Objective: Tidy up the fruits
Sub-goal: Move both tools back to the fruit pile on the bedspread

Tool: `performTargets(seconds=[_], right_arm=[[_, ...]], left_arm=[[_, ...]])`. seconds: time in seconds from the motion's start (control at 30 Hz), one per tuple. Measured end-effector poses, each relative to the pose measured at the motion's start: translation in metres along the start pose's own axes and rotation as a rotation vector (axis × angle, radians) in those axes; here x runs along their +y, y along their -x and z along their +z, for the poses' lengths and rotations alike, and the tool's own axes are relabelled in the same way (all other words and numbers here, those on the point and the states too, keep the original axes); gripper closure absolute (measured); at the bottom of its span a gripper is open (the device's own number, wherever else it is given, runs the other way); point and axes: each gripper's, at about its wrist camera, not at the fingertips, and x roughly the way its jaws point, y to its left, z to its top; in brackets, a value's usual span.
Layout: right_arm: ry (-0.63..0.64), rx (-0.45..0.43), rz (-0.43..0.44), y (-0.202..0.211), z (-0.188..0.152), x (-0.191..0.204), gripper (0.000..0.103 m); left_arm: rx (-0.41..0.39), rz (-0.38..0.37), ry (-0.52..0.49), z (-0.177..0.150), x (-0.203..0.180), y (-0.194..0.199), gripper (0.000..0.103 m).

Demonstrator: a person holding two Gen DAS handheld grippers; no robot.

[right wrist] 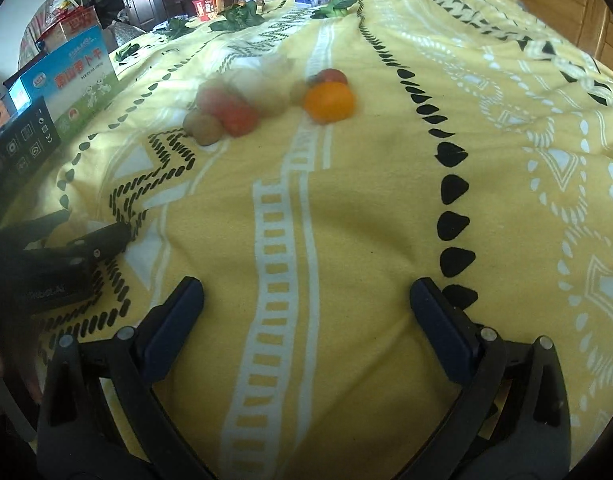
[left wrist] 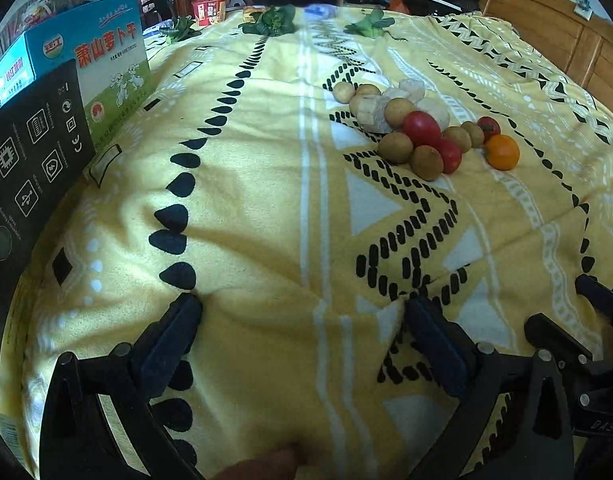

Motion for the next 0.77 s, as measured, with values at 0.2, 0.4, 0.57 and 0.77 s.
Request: performTargets(seconds=[0.2, 0.4, 0.57, 0.77], right_arm=[[0.005, -0.005, -0.005, -0.0024, 0.0019, 0.0005, 0.0], [0.007, -0.004, -0.006, -0.0037, 0.003, 0.0008, 0.0], [0.007, -0.004, -0.006, -0.0037, 0.003, 0.0008, 0.0], [0.007, -0.004, -0.005, -0.0036, 0.003, 0.0009, 0.0]], left_arm=[[-0.011, -0.007, 0.006, 0.001, 0.0009, -0.0019, 0.0], [-0.009, 0.002, -0.002, 0.0016, -0.0005, -0.0039, 0.0], [-0.016, 0.001, -0.003, 0.0012, -0.0001, -0.0034, 0.0], [-0.015, 0.0, -0.002, 0.0012, -0.0001, -0.0034, 0.0]])
